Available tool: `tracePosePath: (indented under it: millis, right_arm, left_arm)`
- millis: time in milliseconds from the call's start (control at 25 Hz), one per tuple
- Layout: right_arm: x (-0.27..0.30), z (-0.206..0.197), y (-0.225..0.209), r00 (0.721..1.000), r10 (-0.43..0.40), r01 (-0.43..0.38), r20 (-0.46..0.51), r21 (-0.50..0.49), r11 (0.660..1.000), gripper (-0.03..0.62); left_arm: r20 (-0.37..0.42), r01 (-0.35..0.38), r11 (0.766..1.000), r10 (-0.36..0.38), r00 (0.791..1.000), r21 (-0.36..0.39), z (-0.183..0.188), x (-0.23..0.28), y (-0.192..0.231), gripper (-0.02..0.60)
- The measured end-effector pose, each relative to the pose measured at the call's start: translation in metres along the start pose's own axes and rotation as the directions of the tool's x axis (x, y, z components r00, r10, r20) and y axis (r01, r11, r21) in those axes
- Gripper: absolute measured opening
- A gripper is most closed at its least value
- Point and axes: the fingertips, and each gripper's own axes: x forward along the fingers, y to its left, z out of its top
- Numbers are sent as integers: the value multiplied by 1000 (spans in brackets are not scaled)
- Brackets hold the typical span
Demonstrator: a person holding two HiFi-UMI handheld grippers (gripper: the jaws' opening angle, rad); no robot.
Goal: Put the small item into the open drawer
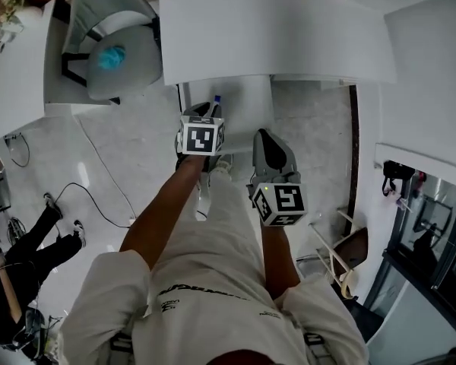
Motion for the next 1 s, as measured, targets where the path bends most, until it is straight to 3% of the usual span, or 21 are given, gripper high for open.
tracePosePath:
  millis: [200,360,560,1000]
  right_arm:
    - [-17,34,19,999,8,-7,53,-21,1000,-2]
    - [-30,60,32,996,14,-11,84,-40,999,-2]
    - [-44,86,43,991,13,-8,137,-41,999,-2]
    - [-71,130,64,977,42,-23,207,-95,995,-2]
  left_arm:
    - [141,32,999,-33,989,8,39,-65,-17,54]
    - [263,53,998,-55,963,14,71,-114,-30,32]
    - [350,55,998,-65,934,39,93,-164,-41,0]
    - [520,93,991,-128,845,93,121,-251,-66,-2]
